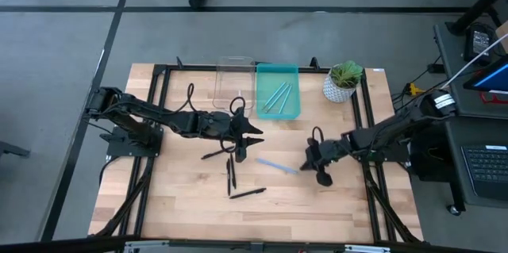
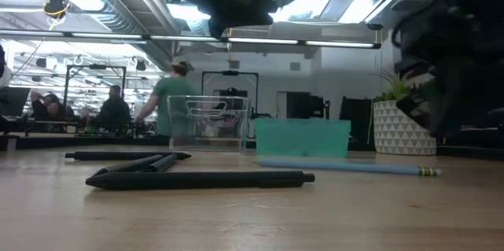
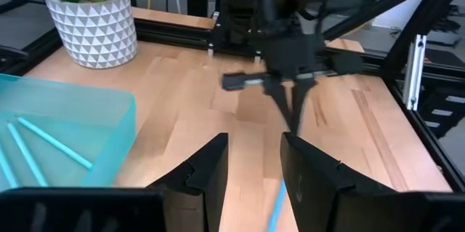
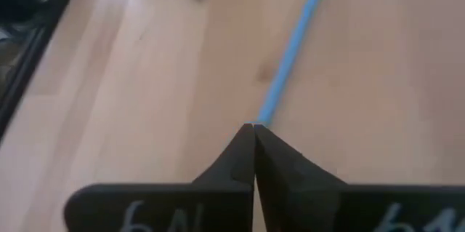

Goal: Sort pens & pencils
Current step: Put the blue pencil into the light blue bin

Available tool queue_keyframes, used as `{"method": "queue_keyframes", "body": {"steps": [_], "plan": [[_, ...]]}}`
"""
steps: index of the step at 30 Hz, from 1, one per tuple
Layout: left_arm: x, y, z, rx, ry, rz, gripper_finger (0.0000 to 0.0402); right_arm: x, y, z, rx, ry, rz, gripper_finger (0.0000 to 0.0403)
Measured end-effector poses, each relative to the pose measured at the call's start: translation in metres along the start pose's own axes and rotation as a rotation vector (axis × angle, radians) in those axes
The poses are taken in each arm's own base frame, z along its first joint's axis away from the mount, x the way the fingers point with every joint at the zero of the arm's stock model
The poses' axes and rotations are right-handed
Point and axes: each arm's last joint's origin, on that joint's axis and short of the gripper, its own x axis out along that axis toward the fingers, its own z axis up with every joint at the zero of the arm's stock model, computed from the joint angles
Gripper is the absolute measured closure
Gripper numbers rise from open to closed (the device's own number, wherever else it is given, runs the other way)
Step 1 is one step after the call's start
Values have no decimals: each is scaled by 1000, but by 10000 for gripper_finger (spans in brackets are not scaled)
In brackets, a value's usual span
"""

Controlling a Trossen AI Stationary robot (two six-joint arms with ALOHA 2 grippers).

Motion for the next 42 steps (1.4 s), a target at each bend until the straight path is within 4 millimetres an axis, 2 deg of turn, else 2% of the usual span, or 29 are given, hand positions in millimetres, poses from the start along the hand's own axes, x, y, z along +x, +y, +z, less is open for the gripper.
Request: {"method": "queue_keyframes", "body": {"steps": [5,7,13,16,21,25,30,42], "plan": [[0,0,0,0,-2,0,280,9,19,-7,41,-43,-60,398],[0,0,0,-1,-4,-1,280,10,23,-3,61,-77,-96,383],[0,0,1,-1,-8,-2,280,21,29,6,34,-68,-101,272],[0,0,1,-2,-7,-2,280,32,29,4,7,-23,-120,219],[0,-1,0,0,-5,-6,280,53,37,10,-10,13,-126,168],[0,-1,0,0,-3,-6,280,69,48,19,-79,36,-118,160],[0,-1,0,0,-3,-6,280,82,48,17,-53,129,-198,169],[0,-1,0,1,-3,-6,280,81,37,18,71,131,-368,213]]}}
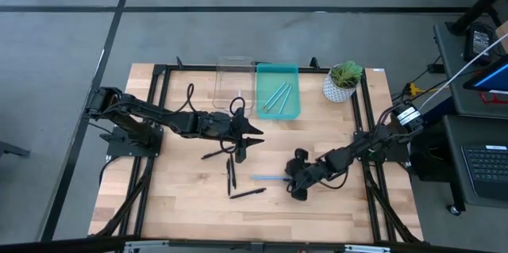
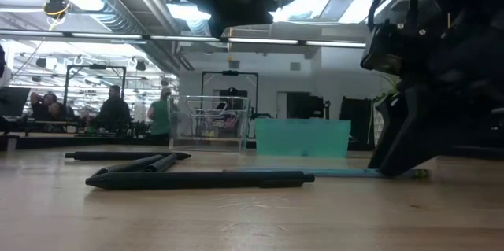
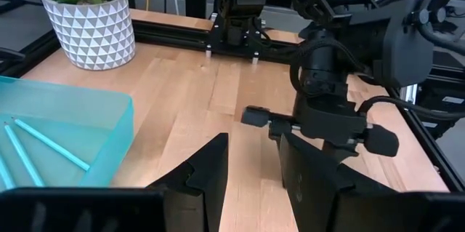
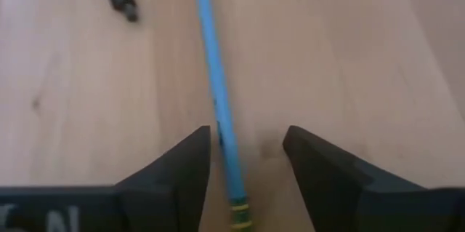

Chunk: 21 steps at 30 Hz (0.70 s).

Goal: Sort pens & pencils
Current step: Put the blue pencil into the light blue bin

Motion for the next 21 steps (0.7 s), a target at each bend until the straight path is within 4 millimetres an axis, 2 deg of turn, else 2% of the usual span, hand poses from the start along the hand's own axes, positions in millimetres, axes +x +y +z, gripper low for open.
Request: {"method": "queue_keyframes", "body": {"steps": [10,17,21], "plan": [[0,0,0,7,0,0,280,1,-3,-1,41,-8,-37,239],[0,0,0,8,0,0,280,0,-6,-2,271,-38,-102,269],[0,0,0,8,0,0,280,0,-8,-2,308,-47,-132,290]]}}
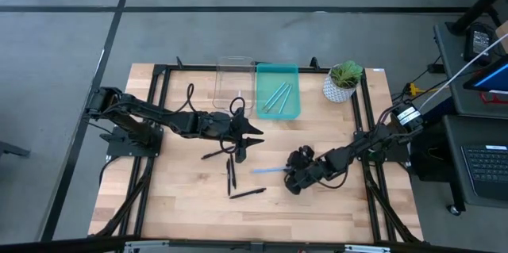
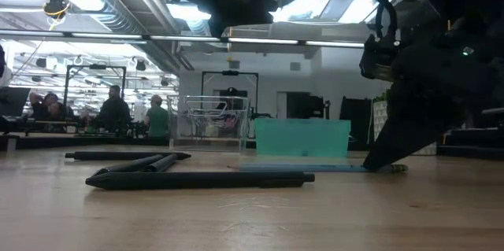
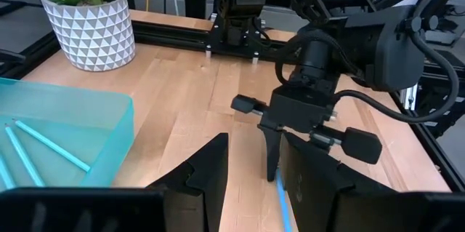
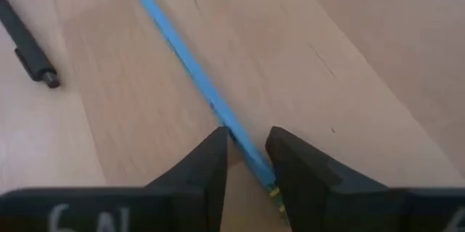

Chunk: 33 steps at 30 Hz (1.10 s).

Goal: Sort pens & pencils
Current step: Put the blue pencil into the light blue bin

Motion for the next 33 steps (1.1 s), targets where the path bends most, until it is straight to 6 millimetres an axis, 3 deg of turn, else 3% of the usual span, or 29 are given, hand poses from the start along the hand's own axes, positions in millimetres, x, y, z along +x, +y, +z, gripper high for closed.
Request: {"method": "queue_keyframes", "body": {"steps": [12,21,25,29,33], "plan": [[0,0,0,0,0,0,280,1,-7,0,284,-70,-92,342],[4,-1,-7,24,57,-53,280,1,-7,-1,176,-52,-90,338],[23,0,-28,-30,116,-3,280,1,-7,0,135,-48,-85,338],[47,0,-56,-137,128,146,280,1,-6,0,133,-47,-83,337],[57,-4,-75,-192,89,342,283,1,-6,0,132,-49,-83,337]]}}
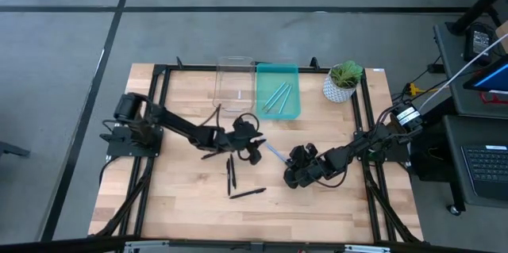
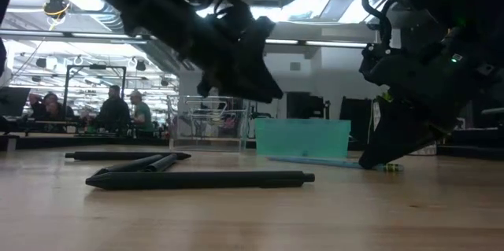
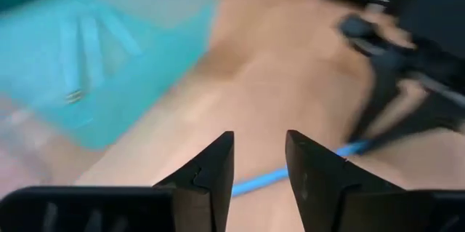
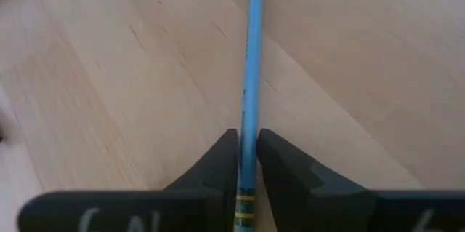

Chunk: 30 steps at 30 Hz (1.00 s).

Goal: Sort pens & pencils
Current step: Put the blue pencil into the light blue bin

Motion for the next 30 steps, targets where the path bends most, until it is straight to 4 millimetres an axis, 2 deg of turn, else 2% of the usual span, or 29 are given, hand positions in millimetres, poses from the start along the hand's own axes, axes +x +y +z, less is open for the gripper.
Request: {"method": "queue_keyframes", "body": {"steps": [4,11,17,25,30], "plan": [[7,0,-10,-112,-10,58,297,0,0,0,0,-3,0,337],[25,8,-38,-169,-31,224,348,0,0,0,1,-14,-2,338],[36,6,-47,-192,-88,211,397,0,1,0,4,-19,1,338],[43,12,-49,-214,-78,204,397,0,2,1,-20,-26,9,333],[42,10,-46,-215,-101,177,397,-2,4,4,-32,-40,35,298]]}}
